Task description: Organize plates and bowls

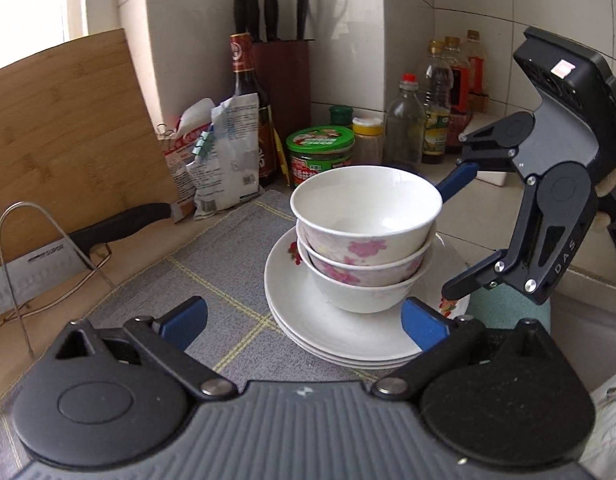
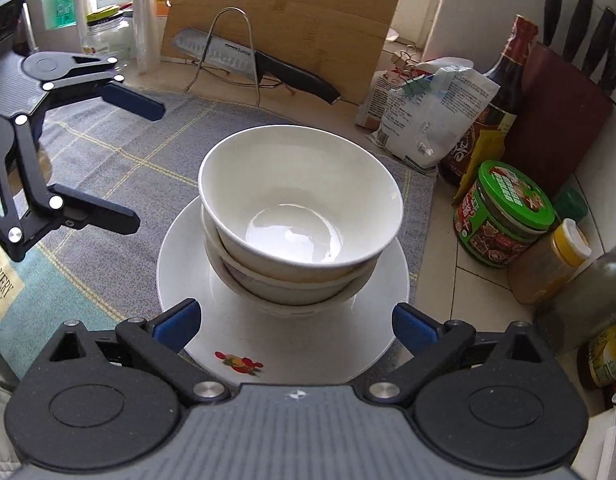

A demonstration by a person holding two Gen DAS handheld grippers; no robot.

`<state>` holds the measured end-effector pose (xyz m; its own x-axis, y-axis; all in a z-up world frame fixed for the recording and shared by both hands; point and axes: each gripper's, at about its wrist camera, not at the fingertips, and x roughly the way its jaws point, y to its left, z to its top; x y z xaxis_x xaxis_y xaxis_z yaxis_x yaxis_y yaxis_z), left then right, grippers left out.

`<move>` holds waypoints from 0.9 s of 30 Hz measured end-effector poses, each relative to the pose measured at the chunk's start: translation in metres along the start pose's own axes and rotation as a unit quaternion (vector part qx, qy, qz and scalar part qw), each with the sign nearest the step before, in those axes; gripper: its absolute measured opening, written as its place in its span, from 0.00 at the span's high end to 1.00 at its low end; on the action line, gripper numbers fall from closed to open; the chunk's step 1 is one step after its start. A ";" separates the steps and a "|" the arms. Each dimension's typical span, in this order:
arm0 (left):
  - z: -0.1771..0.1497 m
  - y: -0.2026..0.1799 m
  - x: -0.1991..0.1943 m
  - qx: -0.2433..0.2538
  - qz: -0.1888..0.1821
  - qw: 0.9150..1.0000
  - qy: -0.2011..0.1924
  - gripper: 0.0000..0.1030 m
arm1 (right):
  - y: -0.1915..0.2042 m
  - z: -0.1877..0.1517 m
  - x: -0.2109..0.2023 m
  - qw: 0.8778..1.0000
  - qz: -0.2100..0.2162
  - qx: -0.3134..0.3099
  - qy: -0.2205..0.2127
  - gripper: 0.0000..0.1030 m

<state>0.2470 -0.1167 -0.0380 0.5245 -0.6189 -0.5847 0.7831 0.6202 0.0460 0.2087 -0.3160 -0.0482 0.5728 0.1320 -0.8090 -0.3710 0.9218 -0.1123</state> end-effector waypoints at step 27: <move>-0.013 -0.043 -0.128 -0.143 0.134 0.979 0.054 0.01 | 0.139 -0.028 -0.119 0.928 -0.209 0.306 -0.029 0.00</move>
<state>0.1419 -0.0579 0.0249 0.6478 -0.3702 -0.6658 0.4889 0.8723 -0.0094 0.0687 -0.2141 0.0164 0.6189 -0.2815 -0.7333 0.3672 0.9290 -0.0467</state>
